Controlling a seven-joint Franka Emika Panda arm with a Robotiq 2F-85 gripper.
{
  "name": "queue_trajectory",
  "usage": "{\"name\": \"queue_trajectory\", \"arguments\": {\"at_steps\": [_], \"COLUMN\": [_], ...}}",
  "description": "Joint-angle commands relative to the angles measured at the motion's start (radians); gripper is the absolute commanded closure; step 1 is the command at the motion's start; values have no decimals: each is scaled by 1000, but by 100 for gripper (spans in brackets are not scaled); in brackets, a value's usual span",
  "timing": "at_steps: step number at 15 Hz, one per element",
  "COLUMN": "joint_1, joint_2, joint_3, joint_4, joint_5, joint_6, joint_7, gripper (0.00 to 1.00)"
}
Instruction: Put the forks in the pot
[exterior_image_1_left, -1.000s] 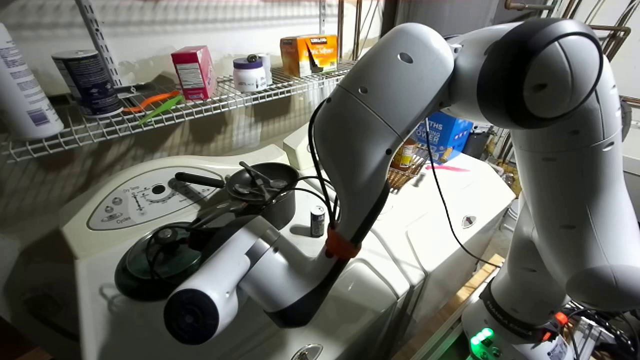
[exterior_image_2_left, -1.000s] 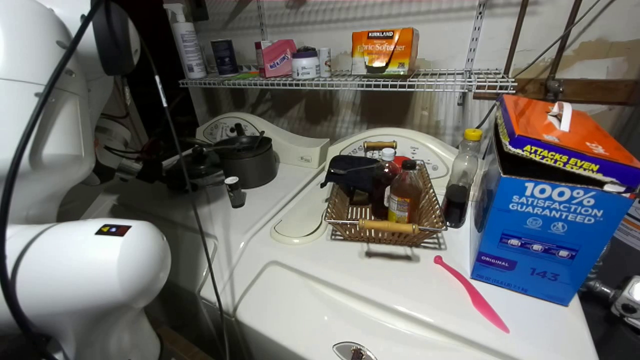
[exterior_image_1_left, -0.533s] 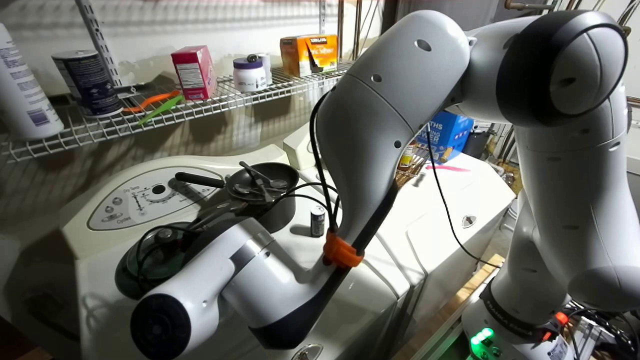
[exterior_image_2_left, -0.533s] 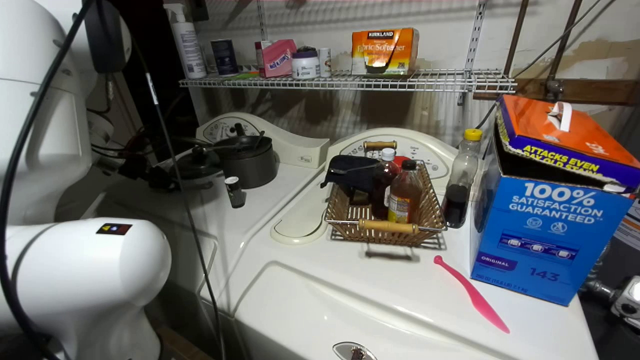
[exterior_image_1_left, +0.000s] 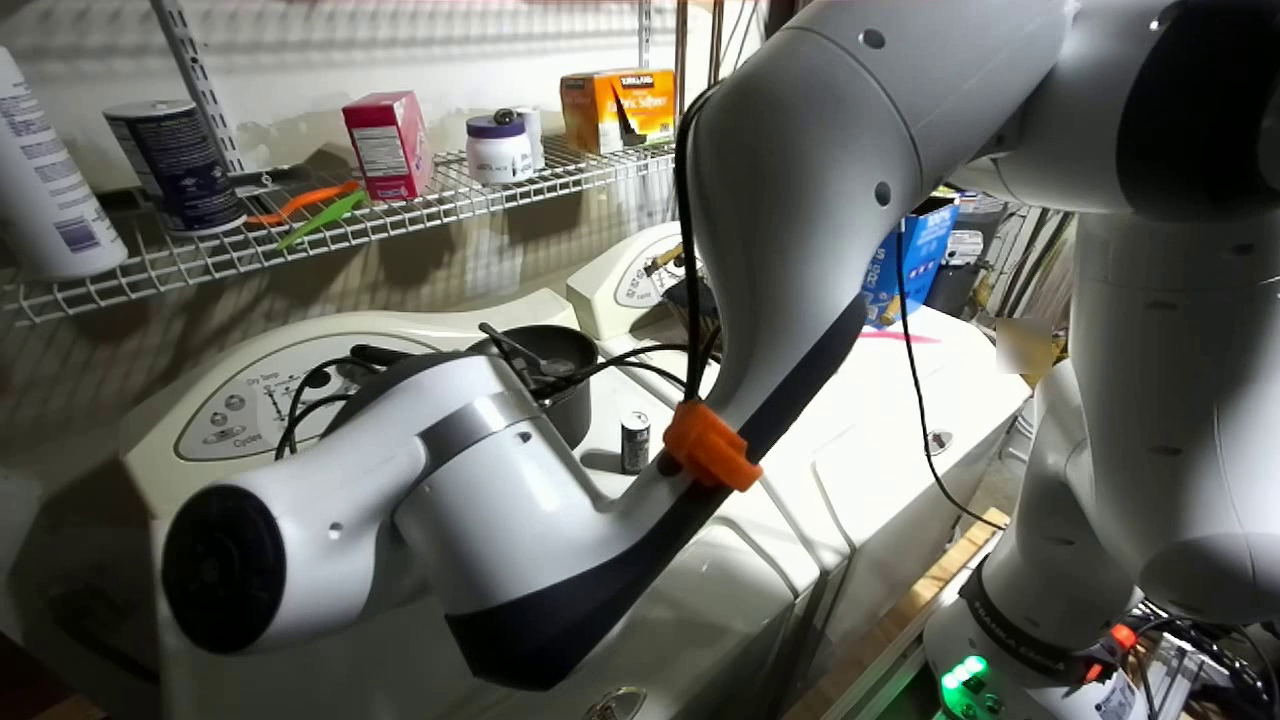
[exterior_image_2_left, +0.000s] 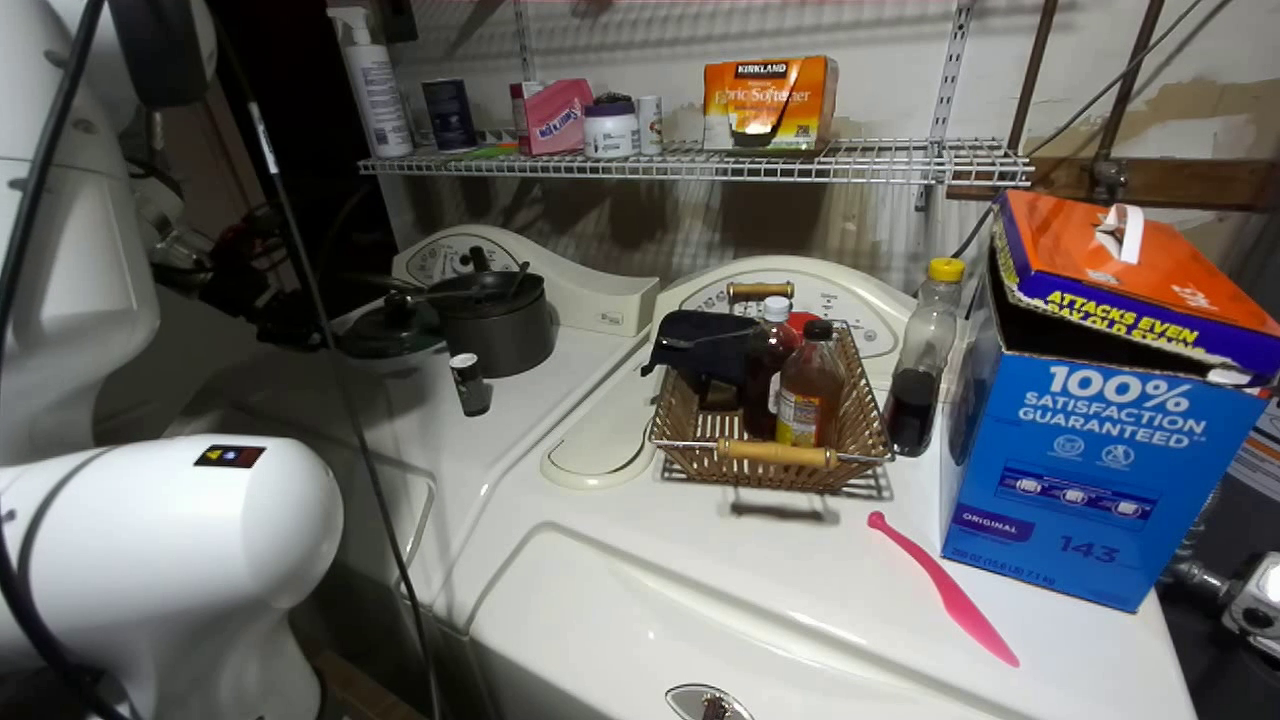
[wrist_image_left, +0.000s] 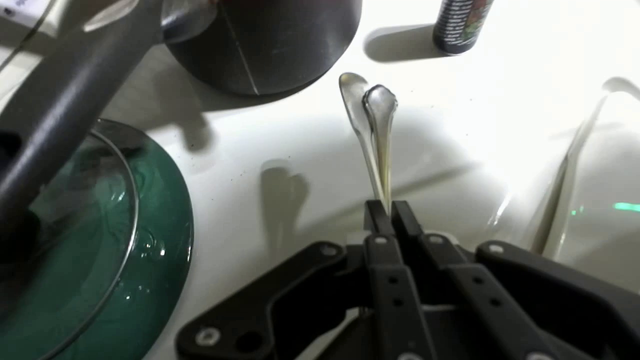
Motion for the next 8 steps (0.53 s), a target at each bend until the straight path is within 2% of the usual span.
{"name": "queue_trajectory", "arguments": {"at_steps": [1,4,8], "joint_1": [-5,-6,-3], "joint_2": [-69,-105,-142], "joint_3": [3,0,-7], "joint_4": [10,15,24], "joint_5": [114,157,132], "joint_6": [-69,-97,-142], "joint_7": [46,72,113], "gripper": [98,98,98]}}
